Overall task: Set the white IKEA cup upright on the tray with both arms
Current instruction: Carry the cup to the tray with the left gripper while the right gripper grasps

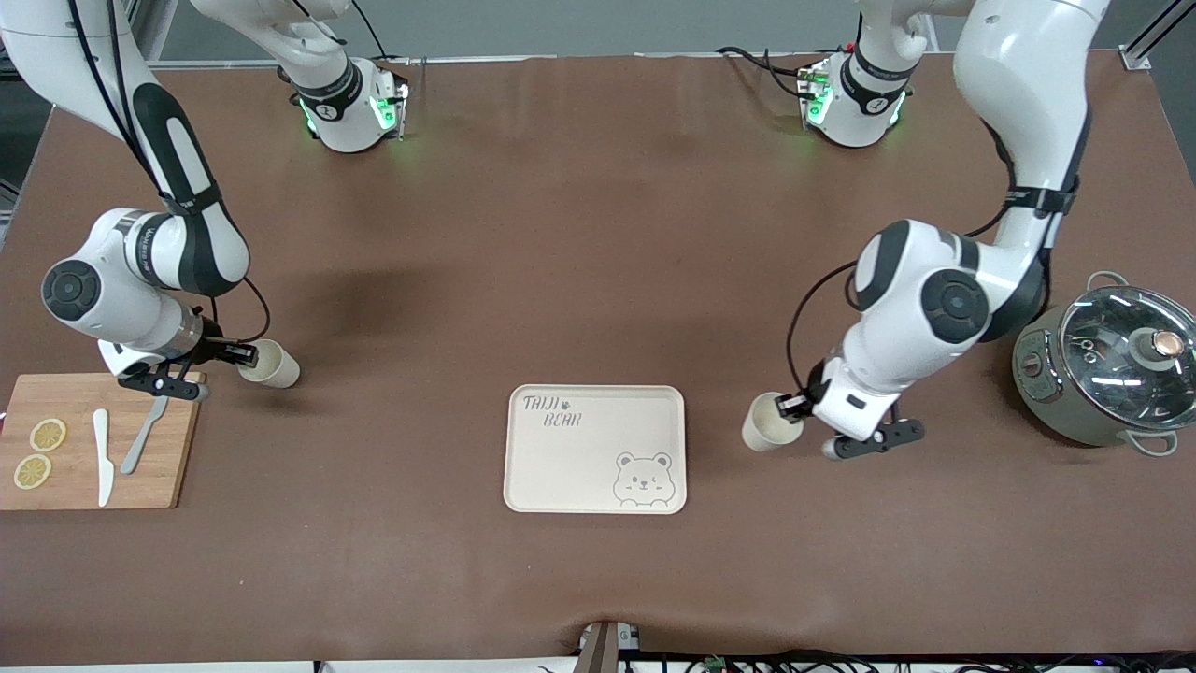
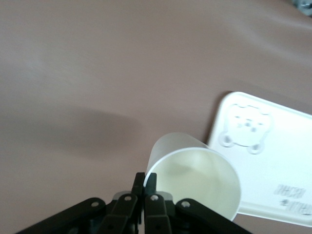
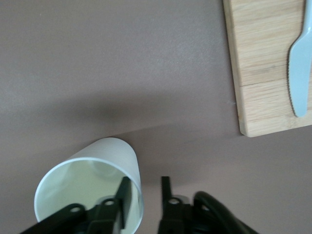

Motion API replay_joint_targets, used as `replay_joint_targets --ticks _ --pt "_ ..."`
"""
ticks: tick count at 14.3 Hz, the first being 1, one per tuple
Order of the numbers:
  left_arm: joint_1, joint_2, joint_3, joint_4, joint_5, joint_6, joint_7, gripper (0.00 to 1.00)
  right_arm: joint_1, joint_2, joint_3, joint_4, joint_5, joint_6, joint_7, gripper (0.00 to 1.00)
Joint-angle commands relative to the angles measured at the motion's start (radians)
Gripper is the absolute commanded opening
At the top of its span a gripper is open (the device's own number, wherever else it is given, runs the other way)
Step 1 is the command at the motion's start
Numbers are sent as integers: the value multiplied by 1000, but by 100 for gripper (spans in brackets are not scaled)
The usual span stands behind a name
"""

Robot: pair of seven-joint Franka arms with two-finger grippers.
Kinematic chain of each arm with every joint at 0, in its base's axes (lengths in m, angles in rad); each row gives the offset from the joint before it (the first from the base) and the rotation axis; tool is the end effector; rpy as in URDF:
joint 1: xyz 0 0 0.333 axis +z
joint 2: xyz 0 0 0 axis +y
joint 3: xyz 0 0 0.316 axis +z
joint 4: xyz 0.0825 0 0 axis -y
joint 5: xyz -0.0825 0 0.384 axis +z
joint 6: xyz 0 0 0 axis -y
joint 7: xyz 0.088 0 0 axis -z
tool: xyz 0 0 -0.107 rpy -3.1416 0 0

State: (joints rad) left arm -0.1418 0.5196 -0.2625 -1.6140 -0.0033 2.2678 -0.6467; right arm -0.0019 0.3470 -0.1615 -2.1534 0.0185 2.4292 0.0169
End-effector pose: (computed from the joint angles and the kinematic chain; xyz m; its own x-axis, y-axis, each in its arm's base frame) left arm 0.6518 -0.2516 0.3472 0.9572 0.2868 0.0380 0.2745 -0.9419 0.1937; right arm 0.5540 -0.0914 0.2332 0.9802 -0.1870 -0.0654 -0.1844 -0.9818 0.0447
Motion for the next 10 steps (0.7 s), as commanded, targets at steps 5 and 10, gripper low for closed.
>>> replay_joint_targets --ticks 5,10 --pt "-143 112 14 126 9 -27 -261 0 2 -60 14 -43 3 -5 5 0" --pt "-238 237 67 235 9 -17 -357 0 3 -140 11 21 216 -290 6 0"
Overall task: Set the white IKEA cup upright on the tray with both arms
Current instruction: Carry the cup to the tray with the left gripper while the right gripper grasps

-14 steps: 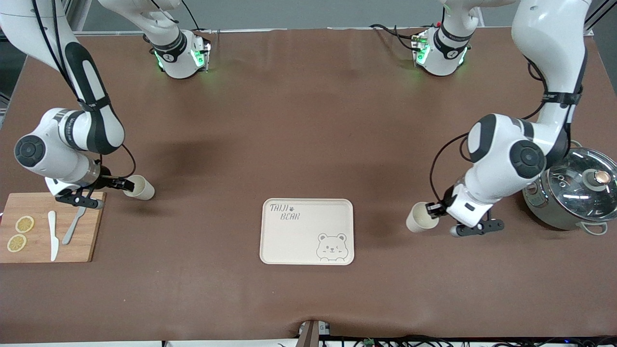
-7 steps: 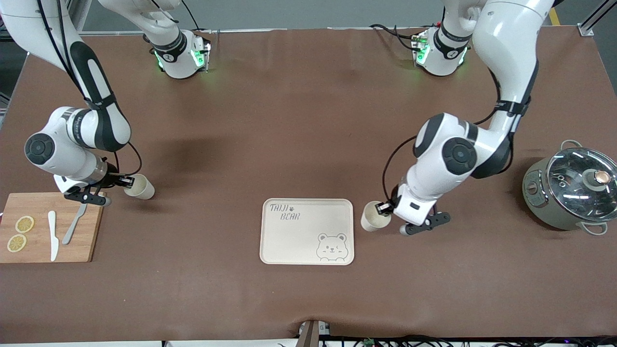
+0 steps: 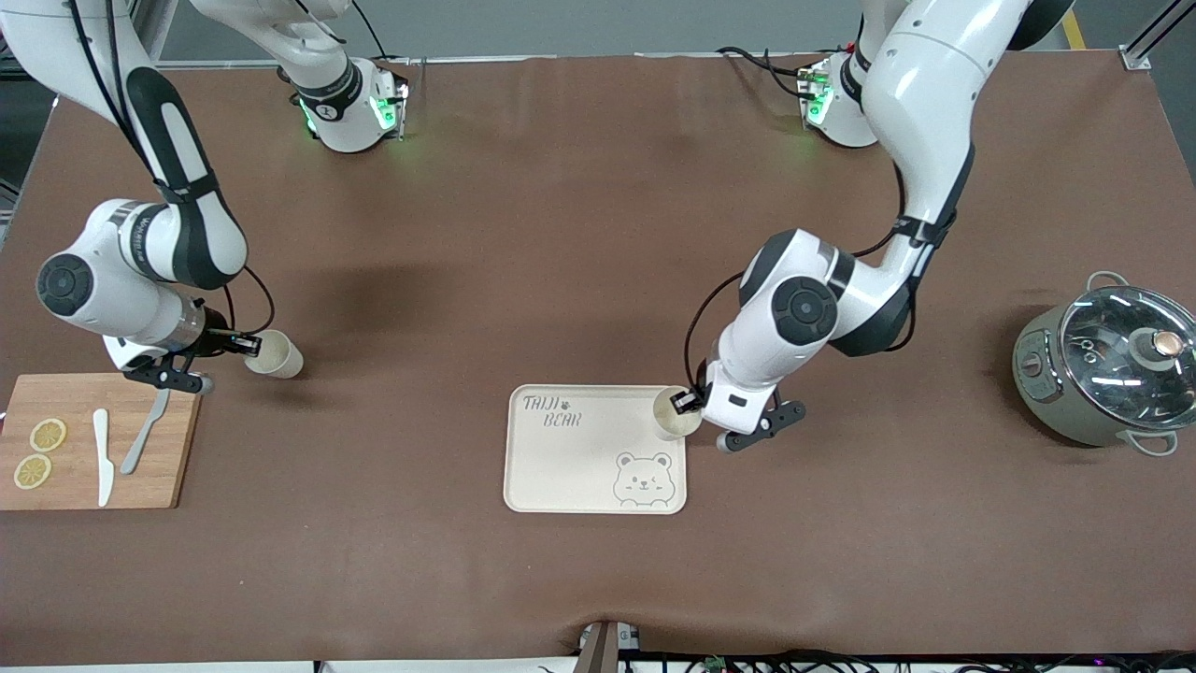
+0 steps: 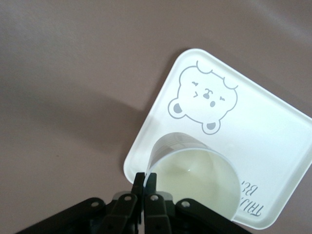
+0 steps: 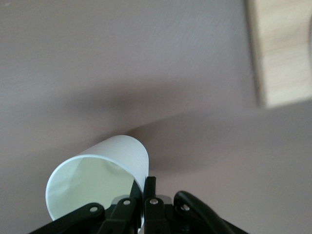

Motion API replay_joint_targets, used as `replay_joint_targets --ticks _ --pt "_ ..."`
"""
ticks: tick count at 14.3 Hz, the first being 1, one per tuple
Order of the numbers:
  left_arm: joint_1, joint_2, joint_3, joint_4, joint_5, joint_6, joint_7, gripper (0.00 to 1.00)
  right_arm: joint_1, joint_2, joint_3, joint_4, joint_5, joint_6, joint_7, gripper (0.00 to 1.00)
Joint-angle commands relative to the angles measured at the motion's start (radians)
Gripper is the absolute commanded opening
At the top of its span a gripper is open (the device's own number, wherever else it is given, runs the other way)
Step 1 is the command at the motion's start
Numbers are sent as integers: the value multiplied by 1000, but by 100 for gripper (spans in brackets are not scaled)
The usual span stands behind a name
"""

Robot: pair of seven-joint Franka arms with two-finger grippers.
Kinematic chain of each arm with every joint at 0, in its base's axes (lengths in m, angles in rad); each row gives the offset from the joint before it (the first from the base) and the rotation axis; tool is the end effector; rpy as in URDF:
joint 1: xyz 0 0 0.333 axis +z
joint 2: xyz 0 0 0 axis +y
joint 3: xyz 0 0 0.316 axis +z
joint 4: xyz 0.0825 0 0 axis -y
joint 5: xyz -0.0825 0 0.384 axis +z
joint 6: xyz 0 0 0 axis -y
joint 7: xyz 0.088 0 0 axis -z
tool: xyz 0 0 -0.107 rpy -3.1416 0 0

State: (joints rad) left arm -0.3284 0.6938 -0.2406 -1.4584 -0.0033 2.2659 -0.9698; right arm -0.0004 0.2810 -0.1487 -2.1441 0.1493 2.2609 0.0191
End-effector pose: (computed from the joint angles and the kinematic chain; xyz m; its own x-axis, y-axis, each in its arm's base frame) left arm 0.6342 -0.3654 0.2959 0.8941 0.4443 -0.0568 0.4465 -0.8740 0.1915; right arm 0.5455 -0.0778 0.2601 0.9521 -0.2590 -0.1623 -0.2707 -0.9611 -0.0542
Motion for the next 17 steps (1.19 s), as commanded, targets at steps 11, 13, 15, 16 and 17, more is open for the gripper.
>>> replay_joint_targets --ticks 11,13,15,16,17 --pt "-95 119 96 78 9 -13 -43 55 -12 -86 -8 334 98 -537 211 0" --pt "-90 105 104 78 13 -13 -30 100 -1 -68 -3 389 99 -540 206 0" --pt "-89 81 106 79 35 -14 -33 100 5 -13 -2 423 101 -540 217 0" --pt "-87 64 106 79 39 -17 -33 100 11 16 -2 428 99 -540 235 0" --pt "-81 50 106 78 40 -22 -33 100 23 29 -2 428 99 -543 272 0"
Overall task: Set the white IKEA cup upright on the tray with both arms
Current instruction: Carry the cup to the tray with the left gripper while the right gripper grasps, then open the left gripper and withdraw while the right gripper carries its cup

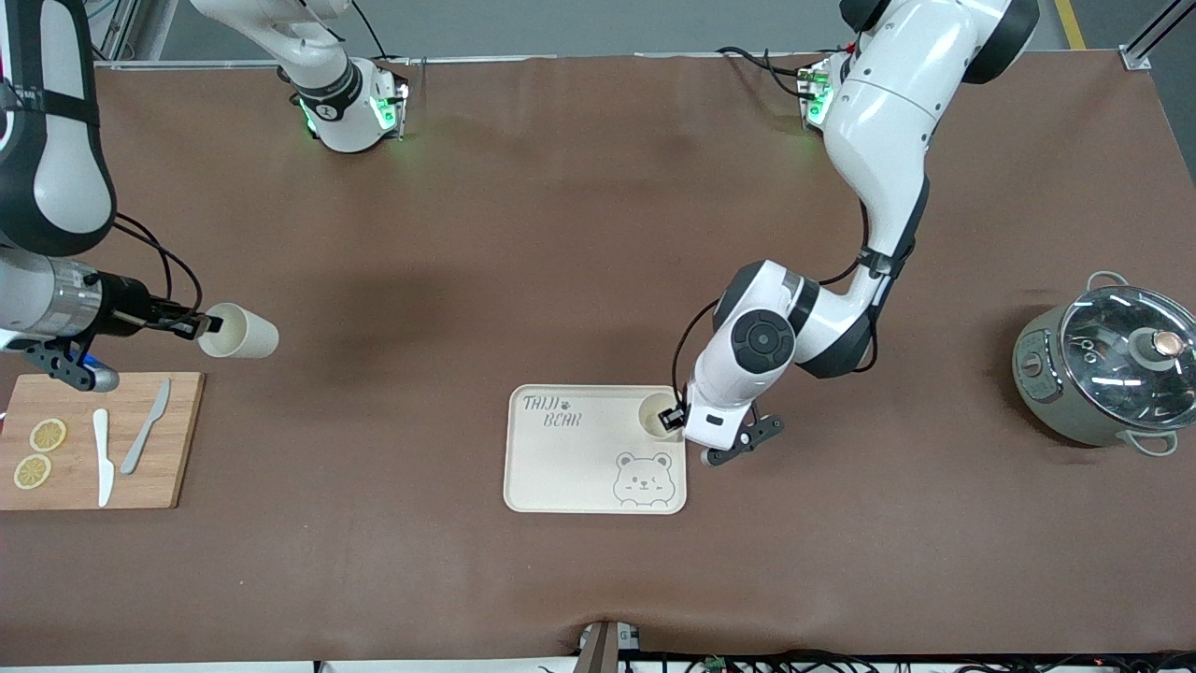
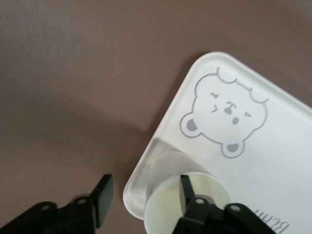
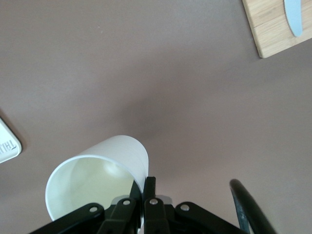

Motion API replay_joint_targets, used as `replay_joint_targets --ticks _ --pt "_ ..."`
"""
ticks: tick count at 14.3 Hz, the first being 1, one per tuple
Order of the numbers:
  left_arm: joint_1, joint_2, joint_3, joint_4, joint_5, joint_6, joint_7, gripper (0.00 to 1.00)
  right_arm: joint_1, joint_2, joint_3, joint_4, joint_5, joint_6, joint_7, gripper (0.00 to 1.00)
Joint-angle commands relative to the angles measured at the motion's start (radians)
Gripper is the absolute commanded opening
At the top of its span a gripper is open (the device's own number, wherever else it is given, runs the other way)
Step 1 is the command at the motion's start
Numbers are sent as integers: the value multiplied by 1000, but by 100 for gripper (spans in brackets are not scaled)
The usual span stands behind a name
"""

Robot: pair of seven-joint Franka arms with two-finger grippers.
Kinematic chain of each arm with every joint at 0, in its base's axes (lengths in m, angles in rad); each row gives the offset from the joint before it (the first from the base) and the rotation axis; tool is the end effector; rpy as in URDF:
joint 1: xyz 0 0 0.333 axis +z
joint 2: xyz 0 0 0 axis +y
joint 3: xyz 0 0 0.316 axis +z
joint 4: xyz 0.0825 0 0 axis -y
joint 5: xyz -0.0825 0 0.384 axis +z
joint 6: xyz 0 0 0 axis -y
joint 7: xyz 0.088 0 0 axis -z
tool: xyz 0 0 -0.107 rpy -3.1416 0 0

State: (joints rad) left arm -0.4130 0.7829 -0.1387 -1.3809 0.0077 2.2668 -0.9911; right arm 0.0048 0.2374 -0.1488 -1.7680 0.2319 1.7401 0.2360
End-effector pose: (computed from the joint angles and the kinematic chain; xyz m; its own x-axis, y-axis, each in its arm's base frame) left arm 0.6460 -0.3708 0.2592 0.8874 0.4607 -0.0173 0.4584 -0.8776 0.1399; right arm 0.5927 -0.0597 0.4105 0.8672 -0.4005 -0.2959 -0.4471 -0.8879 -0.1085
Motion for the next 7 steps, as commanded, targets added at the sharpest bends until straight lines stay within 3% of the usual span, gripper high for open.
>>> replay_joint_targets --ticks 1,4,7 --pt "16 -60 4 0 31 -24 -12 100 45 74 -2 52 17 -19 99 0" --pt "62 -132 2 0 31 -88 12 100 148 103 2 52 41 -2 287 0" --pt "121 -204 -2 0 22 -173 72 100 253 155 2 42 58 149 315 0"
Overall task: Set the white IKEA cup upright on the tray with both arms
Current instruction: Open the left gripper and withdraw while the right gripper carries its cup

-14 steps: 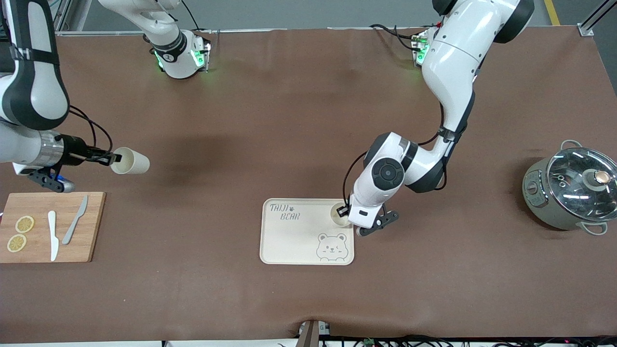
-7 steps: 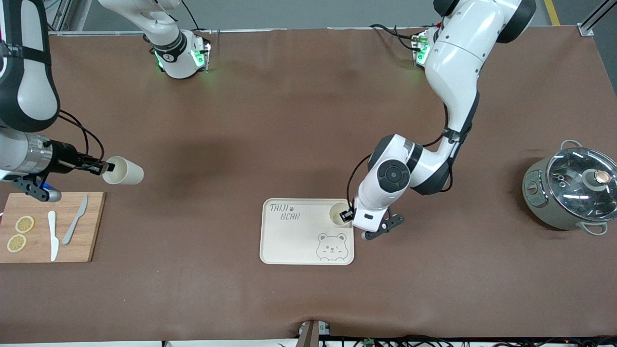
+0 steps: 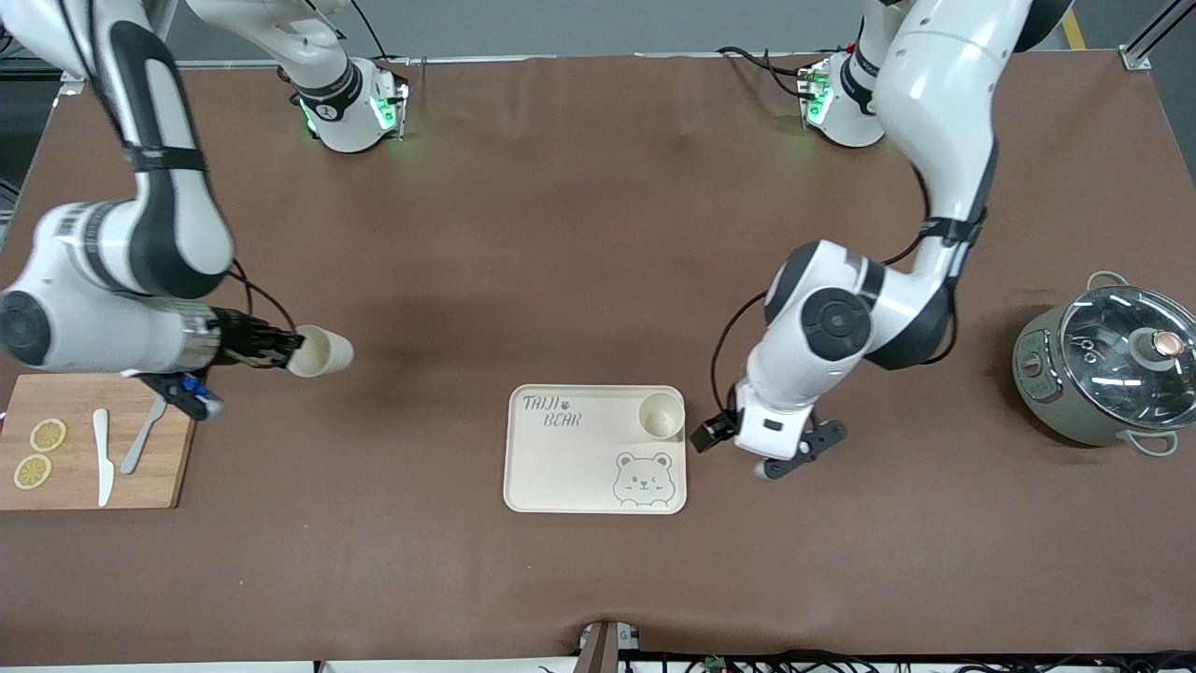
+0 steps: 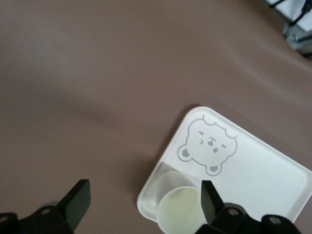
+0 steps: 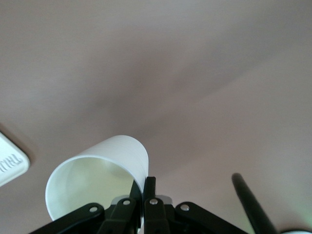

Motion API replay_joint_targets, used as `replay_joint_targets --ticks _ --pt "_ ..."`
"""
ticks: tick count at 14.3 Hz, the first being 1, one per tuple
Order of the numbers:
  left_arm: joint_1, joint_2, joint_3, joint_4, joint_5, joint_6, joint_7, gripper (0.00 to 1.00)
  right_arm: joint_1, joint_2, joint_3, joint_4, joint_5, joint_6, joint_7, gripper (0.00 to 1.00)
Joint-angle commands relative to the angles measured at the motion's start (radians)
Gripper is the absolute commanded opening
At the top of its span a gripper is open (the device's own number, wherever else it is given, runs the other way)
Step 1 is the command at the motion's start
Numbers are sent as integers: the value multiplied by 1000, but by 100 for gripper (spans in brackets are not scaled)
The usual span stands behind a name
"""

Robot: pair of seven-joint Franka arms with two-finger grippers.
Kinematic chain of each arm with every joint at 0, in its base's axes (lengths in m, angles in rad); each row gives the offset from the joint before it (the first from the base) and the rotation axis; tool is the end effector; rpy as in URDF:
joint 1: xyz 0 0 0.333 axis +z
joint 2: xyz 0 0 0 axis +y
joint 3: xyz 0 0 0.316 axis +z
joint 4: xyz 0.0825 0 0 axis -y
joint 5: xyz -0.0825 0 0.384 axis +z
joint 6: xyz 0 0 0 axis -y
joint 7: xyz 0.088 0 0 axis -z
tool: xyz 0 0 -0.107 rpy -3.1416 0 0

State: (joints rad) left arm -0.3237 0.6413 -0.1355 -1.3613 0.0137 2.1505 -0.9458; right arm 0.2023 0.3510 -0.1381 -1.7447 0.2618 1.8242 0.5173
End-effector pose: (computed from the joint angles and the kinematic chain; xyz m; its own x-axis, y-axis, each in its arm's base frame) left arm 0.6741 -0.3080 0.3613 0.8695 0.4928 0.0334 0.4817 -0.8610 0.1631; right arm 0.6139 0.0669 0.3569 0.8084 -0.4927 -0.3222 -0.5267 -0.8498 -0.0219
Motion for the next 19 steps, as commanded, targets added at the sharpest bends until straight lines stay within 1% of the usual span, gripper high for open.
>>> replay_joint_targets --ticks 1,3,4,5,6,7,8,11,12,14,15,17,19 --pt "52 -74 -12 -19 11 -70 48 100 80 54 -9 17 51 101 38 0" --pt "77 -110 -10 -19 12 -110 77 100 152 87 -9 19 77 159 41 0" --pt "95 -130 -10 -19 12 -136 108 100 187 106 -9 24 108 208 65 0" --pt "116 -152 -12 -19 12 -165 149 100 210 127 -9 34 167 261 122 0" --pt "135 -173 -12 -21 12 -194 188 100 235 153 -9 54 207 294 163 0" --pt "150 -190 -12 -19 12 -222 223 100 273 181 -11 77 214 302 188 0" --pt "169 -209 -9 -21 17 -248 257 100 304 213 -11 103 215 306 237 0" --pt "218 -250 -9 -24 18 -293 373 100 339 290 -9 235 220 302 448 0" --pt "222 -265 -6 -24 18 -302 399 100 348 307 -9 254 218 302 501 0" --pt "268 -288 -7 -25 18 -314 458 100 388 328 -14 269 203 326 537 0" --pt "288 -293 -7 -24 18 -317 496 100 393 338 -14 275 200 366 543 0" --pt "333 -304 -6 -24 18 -319 565 100 393 348 -14 275 166 447 550 0" --pt "376 -314 -9 -24 15 -324 611 100 417 387 -15 274 154 512 553 0"
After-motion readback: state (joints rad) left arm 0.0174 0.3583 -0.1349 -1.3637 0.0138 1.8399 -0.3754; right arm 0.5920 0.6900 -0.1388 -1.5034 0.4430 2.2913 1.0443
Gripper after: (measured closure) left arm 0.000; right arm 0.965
